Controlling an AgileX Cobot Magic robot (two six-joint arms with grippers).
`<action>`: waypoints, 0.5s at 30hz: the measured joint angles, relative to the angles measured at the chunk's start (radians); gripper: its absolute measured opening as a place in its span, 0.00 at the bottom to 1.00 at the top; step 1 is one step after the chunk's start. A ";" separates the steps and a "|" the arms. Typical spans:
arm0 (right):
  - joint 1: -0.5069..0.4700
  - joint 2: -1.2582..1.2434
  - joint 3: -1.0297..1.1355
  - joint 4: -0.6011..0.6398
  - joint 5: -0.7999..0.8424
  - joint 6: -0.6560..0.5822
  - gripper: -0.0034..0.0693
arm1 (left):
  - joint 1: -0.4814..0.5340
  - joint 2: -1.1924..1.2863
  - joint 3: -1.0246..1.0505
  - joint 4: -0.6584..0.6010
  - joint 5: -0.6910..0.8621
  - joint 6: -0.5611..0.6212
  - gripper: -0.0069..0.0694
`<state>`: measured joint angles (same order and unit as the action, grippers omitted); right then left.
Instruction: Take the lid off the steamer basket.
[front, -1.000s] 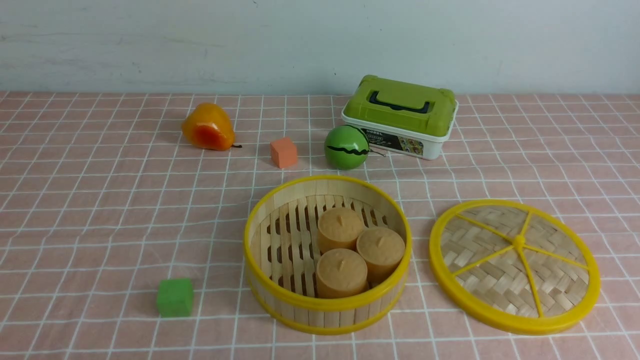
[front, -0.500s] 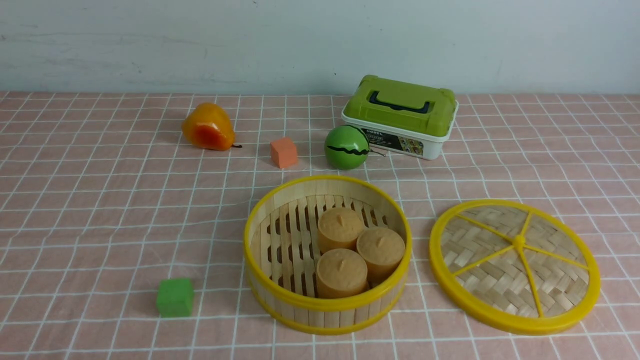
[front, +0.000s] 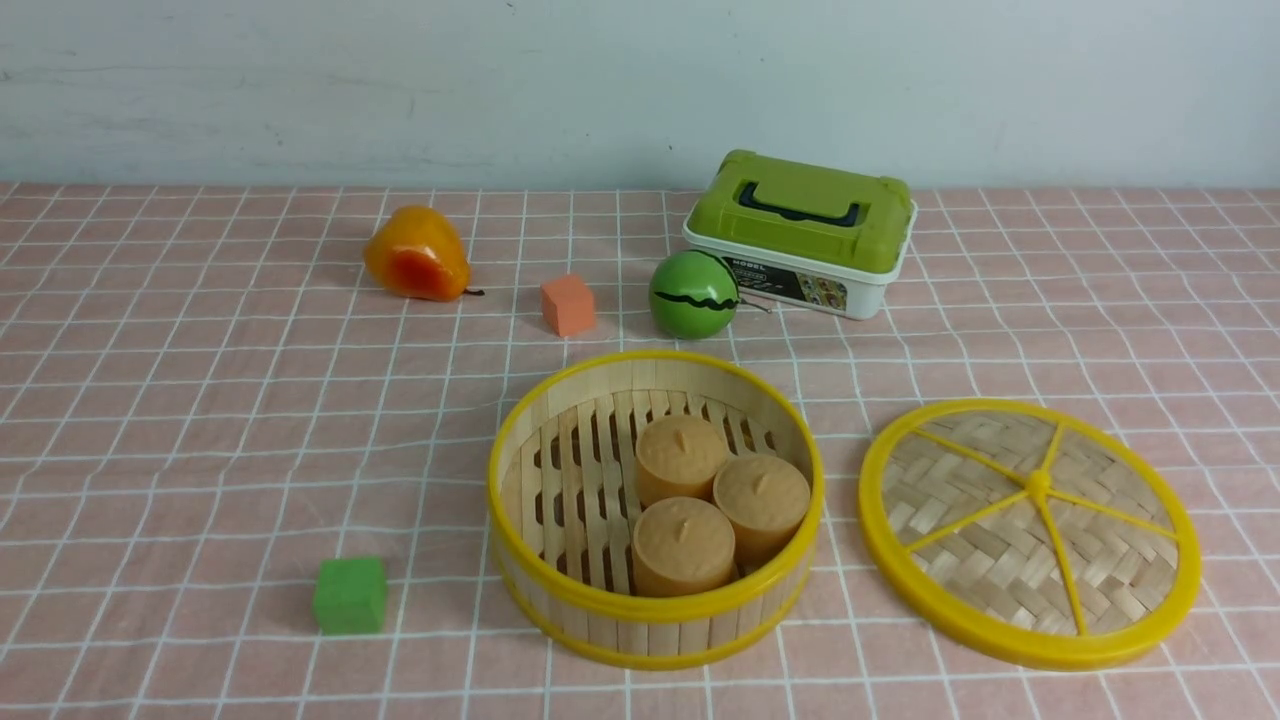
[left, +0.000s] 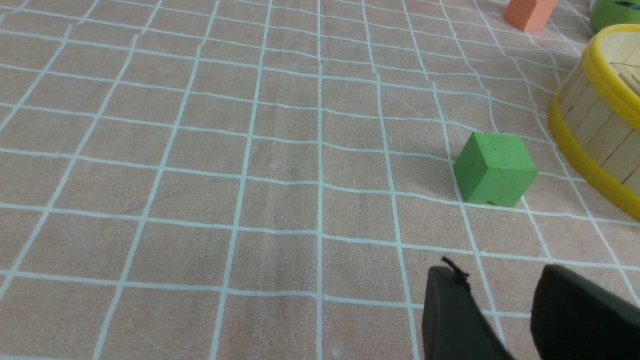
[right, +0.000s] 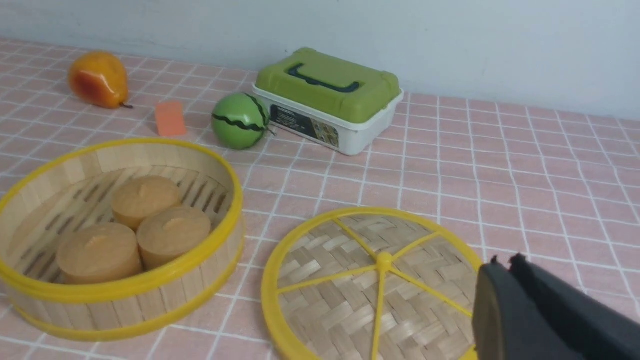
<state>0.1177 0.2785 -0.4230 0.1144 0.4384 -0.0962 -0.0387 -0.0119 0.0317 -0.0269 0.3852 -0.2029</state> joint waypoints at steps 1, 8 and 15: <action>-0.010 -0.036 0.064 -0.040 -0.048 0.041 0.04 | 0.000 0.000 0.000 0.000 0.000 0.000 0.40; -0.120 -0.225 0.335 -0.154 -0.176 0.239 0.04 | 0.000 0.000 0.000 0.000 0.000 0.000 0.40; -0.137 -0.289 0.449 -0.162 -0.159 0.271 0.04 | 0.000 0.000 0.000 0.000 0.000 0.000 0.40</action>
<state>-0.0191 -0.0101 0.0263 -0.0475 0.2796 0.1750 -0.0387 -0.0119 0.0317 -0.0269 0.3851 -0.2029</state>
